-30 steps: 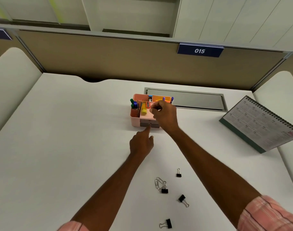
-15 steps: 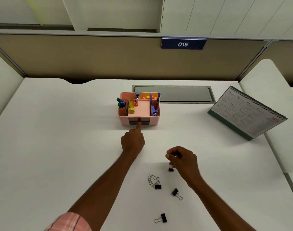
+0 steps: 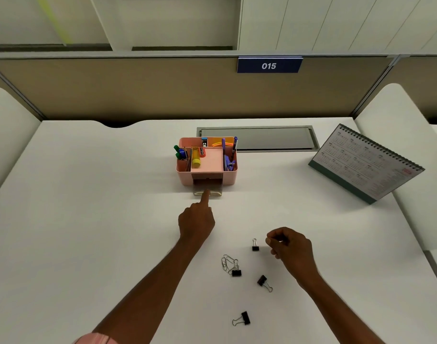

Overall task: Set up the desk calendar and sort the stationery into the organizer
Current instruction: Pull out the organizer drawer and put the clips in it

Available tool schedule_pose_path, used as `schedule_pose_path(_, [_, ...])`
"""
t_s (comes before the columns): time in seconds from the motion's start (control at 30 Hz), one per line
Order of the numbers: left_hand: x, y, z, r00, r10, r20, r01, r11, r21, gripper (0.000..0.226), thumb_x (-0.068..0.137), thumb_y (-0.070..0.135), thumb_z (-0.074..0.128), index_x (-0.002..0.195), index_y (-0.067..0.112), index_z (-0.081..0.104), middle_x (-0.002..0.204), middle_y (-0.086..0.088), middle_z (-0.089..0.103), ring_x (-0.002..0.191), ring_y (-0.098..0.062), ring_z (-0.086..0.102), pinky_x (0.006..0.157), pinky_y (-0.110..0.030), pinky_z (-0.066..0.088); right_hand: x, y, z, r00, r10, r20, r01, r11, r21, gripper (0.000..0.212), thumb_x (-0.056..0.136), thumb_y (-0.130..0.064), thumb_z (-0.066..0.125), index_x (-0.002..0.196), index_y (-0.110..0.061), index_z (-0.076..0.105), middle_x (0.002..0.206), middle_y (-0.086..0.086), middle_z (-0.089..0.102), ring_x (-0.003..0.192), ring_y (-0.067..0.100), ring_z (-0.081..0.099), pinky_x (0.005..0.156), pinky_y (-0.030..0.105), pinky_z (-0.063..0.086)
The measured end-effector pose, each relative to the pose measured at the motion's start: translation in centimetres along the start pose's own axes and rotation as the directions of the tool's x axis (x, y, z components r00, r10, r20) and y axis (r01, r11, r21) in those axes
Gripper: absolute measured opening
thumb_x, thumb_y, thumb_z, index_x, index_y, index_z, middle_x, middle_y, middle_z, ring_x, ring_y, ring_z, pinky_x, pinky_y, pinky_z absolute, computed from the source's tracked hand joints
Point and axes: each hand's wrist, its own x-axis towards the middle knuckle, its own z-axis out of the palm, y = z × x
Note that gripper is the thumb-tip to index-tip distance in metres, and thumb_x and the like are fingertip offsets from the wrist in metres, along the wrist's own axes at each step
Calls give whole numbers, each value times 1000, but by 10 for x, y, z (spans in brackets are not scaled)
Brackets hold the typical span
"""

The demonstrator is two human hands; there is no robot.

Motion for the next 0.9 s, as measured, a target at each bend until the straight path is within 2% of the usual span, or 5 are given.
schedule_pose_path(0.3, [-23, -6, 10, 1000, 8, 22, -8, 1000, 5, 60, 105, 37, 45, 160, 29, 23, 104, -7, 73, 94, -28, 71, 76, -35, 54, 2, 12, 8, 999, -26, 20, 26, 999, -42, 12, 87, -12, 78, 82, -22, 75, 75, -5, 75, 62, 16, 72, 69, 37, 60])
schedule_pose_path(0.43, [-31, -8, 10, 1000, 3, 30, -3, 1000, 3, 60, 105, 37, 45, 160, 30, 22, 108, -8, 72, 98, -30, 70, 79, -37, 53, 10, 26, 15, 993, -104, 56, 114, 969, -220, 14, 86, -18, 78, 83, -29, 72, 75, -9, 71, 65, 12, 69, 68, 32, 56])
schedule_pose_path(0.57, [-37, -11, 13, 1000, 3, 30, -3, 1000, -12, 61, 104, 36, 46, 160, 31, 22, 108, -8, 72, 98, -31, 70, 81, -38, 55, 19, 38, 27, 979, -164, 122, 202, 868, -453, 8, 88, -32, 73, 90, -30, 66, 83, -14, 63, 76, 9, 62, 67, 29, 49])
schedule_pose_path(0.7, [-40, -11, 14, 999, 9, 35, -8, 1000, -18, 64, 104, 38, 46, 161, 31, 19, 107, -7, 72, 97, -30, 71, 81, -38, 56, 18, 36, 42, 982, -167, 91, 189, 804, -564, 25, 89, -44, 70, 84, -25, 54, 83, -9, 54, 76, 15, 55, 65, 33, 44])
schedule_pose_path(0.9, [-41, -11, 13, 999, 16, 52, -15, 1000, -26, 67, 104, 40, 46, 162, 31, 15, 107, -7, 72, 98, -29, 70, 81, -38, 56, 16, 35, 54, 966, -235, 110, 248, 709, -661, 14, 96, -26, 59, 87, -16, 56, 88, 0, 51, 80, 24, 53, 61, 33, 41])
